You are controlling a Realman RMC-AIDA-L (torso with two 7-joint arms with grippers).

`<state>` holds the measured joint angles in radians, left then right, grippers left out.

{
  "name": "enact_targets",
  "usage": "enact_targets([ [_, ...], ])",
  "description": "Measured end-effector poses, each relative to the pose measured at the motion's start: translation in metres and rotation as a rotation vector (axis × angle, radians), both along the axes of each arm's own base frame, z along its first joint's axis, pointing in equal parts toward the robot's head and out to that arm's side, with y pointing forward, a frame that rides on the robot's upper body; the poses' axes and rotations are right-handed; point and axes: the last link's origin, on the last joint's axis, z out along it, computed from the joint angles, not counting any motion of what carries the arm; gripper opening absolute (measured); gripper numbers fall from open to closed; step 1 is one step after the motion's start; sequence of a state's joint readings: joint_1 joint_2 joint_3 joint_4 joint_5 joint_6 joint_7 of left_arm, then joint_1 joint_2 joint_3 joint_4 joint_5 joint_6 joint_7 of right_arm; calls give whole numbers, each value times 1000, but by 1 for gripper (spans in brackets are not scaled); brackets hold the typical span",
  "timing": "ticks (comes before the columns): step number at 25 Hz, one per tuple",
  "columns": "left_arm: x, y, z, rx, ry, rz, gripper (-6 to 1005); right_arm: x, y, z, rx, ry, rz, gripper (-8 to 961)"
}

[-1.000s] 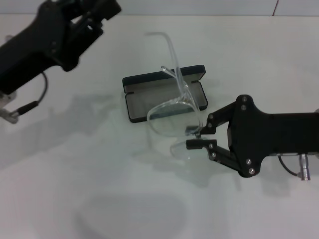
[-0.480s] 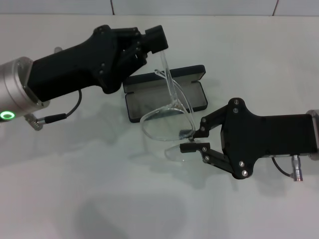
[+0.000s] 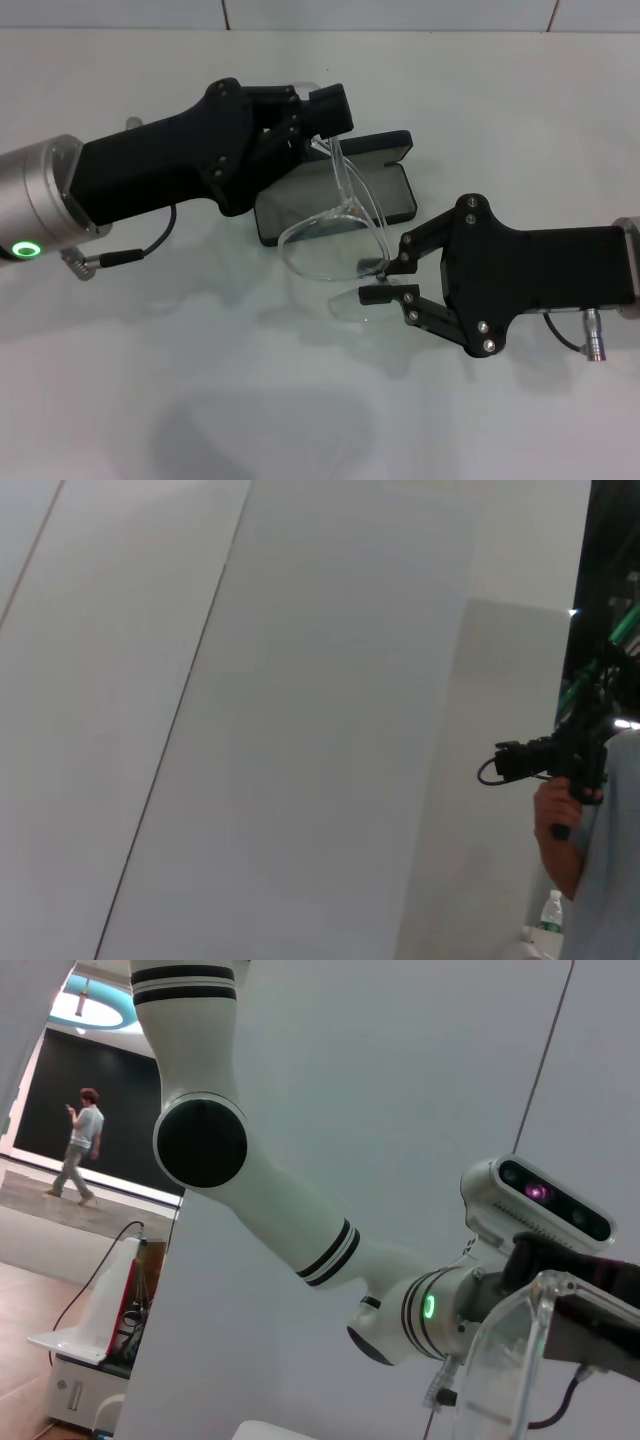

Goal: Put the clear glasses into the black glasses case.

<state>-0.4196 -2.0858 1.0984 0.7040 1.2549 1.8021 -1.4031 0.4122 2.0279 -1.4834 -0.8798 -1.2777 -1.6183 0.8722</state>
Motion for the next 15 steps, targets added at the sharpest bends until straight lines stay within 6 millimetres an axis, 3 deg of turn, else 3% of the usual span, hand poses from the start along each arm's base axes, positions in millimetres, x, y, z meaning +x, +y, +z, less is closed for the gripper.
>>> enact_targets([
  [15,2,-4,-11,-92,50,-13,41,-2,0,0,1,7,5,100],
])
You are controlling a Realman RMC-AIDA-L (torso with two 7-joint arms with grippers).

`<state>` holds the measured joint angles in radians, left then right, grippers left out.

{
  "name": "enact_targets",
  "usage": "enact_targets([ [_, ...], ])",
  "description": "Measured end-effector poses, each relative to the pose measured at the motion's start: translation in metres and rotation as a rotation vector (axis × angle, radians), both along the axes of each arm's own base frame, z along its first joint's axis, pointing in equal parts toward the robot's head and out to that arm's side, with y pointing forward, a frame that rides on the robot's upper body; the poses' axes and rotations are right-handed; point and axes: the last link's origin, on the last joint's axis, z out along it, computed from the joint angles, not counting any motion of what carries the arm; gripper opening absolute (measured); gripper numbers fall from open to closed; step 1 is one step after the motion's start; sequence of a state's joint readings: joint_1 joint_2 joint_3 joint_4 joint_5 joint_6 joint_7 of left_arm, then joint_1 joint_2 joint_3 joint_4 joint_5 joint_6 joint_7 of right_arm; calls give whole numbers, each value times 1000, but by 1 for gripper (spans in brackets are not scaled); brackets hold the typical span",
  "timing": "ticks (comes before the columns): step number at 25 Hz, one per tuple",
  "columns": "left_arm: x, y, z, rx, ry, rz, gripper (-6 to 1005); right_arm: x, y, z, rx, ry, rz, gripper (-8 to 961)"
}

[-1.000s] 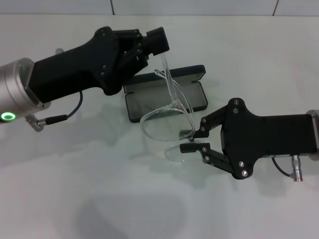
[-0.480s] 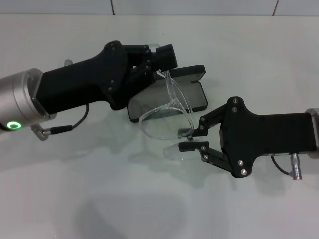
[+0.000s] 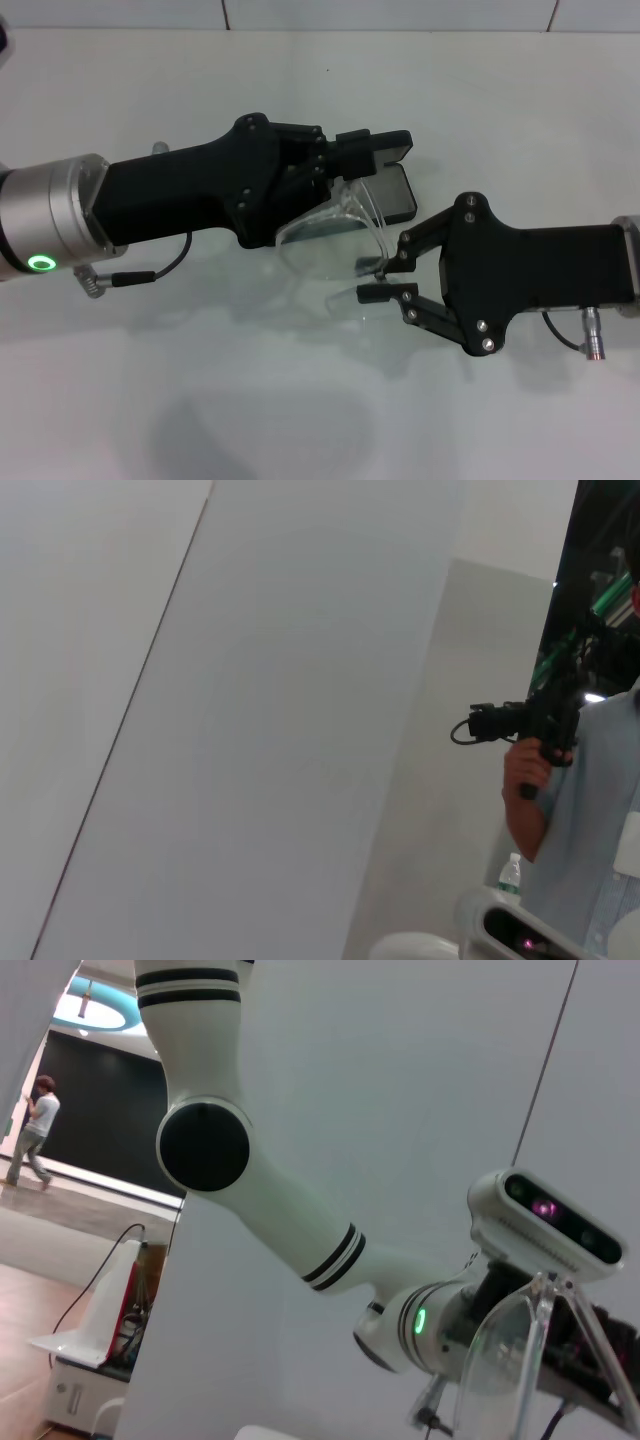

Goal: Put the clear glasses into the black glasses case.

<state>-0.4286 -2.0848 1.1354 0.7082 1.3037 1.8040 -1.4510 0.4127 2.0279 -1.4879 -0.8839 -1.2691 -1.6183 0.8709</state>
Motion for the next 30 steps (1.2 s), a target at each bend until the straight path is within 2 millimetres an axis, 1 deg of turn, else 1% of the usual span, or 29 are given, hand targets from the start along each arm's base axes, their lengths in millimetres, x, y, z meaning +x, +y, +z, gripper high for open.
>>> enact_targets([
  [16,0,0,-5,-125,53,41,45,-3,0,2,16,21,15,98],
  [27,-3,-1,-4,-121,47,55,46,-3,-2,1,23,45,13,97],
  [30,-5,1,4,-81,8,75,47,-3,-4,2,14,49,21,97],
])
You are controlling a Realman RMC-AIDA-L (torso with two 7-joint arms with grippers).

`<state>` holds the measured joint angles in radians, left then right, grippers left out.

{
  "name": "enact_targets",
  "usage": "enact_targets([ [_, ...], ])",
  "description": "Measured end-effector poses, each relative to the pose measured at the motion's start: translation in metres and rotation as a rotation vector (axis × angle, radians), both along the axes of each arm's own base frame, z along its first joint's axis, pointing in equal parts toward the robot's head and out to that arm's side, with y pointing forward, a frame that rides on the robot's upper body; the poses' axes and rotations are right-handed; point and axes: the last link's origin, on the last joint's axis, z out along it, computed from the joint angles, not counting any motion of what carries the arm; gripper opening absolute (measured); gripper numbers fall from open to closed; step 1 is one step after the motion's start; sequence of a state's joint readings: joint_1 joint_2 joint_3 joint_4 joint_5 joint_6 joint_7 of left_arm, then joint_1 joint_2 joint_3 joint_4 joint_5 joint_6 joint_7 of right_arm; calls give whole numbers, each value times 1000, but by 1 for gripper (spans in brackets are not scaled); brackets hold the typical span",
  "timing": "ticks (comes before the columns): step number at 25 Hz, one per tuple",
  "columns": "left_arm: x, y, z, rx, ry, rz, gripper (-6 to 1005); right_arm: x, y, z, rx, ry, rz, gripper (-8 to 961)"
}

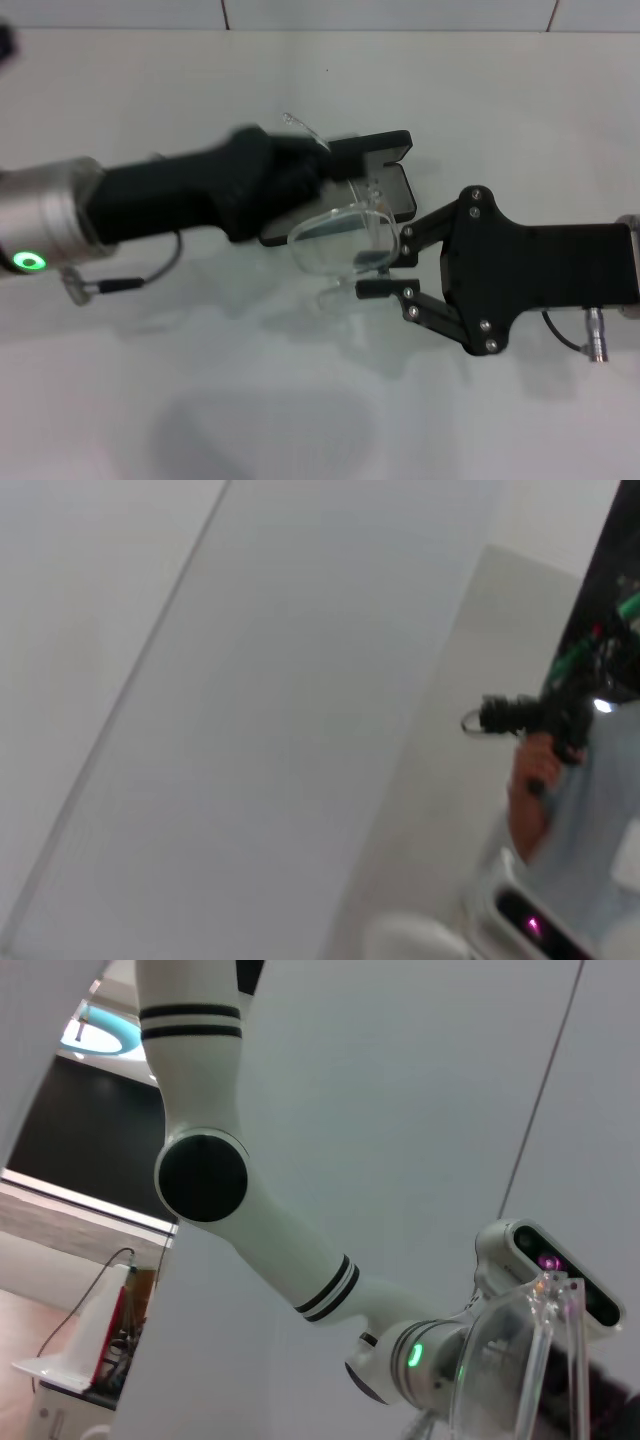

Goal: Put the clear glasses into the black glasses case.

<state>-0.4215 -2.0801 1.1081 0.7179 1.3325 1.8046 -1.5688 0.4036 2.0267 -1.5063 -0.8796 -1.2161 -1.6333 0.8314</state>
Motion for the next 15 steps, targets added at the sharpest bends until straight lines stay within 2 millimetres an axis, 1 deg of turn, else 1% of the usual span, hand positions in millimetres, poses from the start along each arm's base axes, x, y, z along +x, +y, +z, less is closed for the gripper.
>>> enact_targets([
  [3,-10,3,15,101,-44,49,47,2,-6,3,-14,20,10,96],
  [5,-19,4,23,164,-59,83,47,1,-11,9,-8,60,26,96],
  [8,-35,1,33,248,-77,144,46,0,-20,26,-9,148,72,96],
  [10,-40,0,33,270,-85,163,45,-2,-27,39,-23,216,117,96],
  [12,-40,0,29,262,-88,164,44,-6,-34,46,-43,257,162,96],
  [15,-30,4,17,219,-82,127,43,-13,-36,47,-86,263,199,96],
])
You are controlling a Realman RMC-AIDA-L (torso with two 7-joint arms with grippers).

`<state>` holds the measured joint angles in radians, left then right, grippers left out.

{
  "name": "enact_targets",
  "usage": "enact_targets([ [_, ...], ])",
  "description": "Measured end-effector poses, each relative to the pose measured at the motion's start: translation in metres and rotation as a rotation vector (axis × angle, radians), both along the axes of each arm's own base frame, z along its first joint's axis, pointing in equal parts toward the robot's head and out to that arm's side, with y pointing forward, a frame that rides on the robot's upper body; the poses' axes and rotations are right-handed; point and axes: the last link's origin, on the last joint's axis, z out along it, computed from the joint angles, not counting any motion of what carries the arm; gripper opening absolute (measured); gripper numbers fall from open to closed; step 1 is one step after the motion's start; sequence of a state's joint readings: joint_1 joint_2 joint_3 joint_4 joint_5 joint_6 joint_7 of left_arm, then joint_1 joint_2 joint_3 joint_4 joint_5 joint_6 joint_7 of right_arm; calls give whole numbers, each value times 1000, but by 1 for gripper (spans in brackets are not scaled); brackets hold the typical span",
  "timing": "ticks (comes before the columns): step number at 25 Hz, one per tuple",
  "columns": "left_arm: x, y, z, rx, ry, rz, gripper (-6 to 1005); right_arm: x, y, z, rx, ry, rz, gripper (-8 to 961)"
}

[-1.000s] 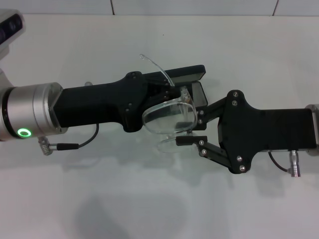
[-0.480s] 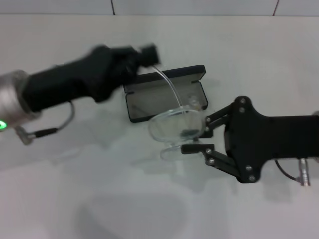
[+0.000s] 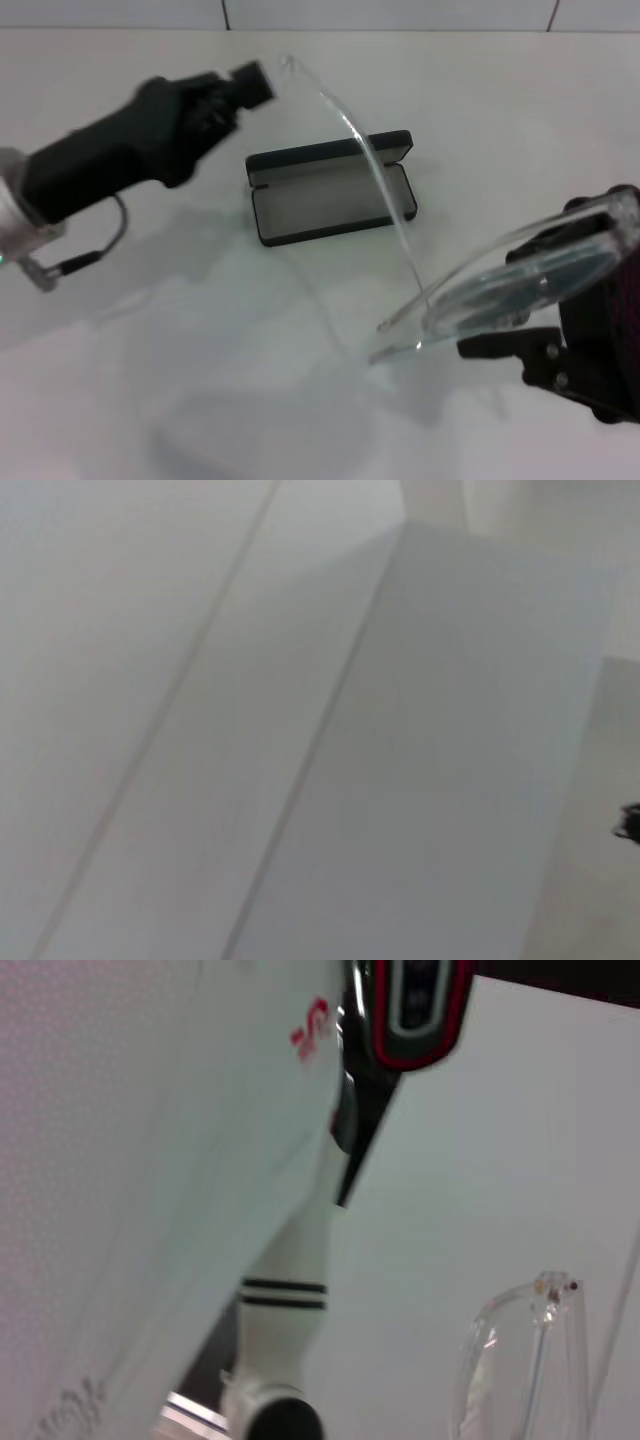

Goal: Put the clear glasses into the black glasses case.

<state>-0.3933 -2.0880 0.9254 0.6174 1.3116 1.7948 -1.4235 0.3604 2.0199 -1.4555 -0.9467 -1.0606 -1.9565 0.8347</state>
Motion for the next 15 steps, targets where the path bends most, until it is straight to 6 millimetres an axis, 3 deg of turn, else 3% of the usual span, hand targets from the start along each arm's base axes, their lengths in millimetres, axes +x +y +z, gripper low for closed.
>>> enact_targets([
  [4,16,4,-16,-31,16,-77,41,-7,1,-6,-39,-2,29,95],
  [15,27,2,-24,-56,23,-142,41,-5,16,-18,-26,-41,-50,95],
])
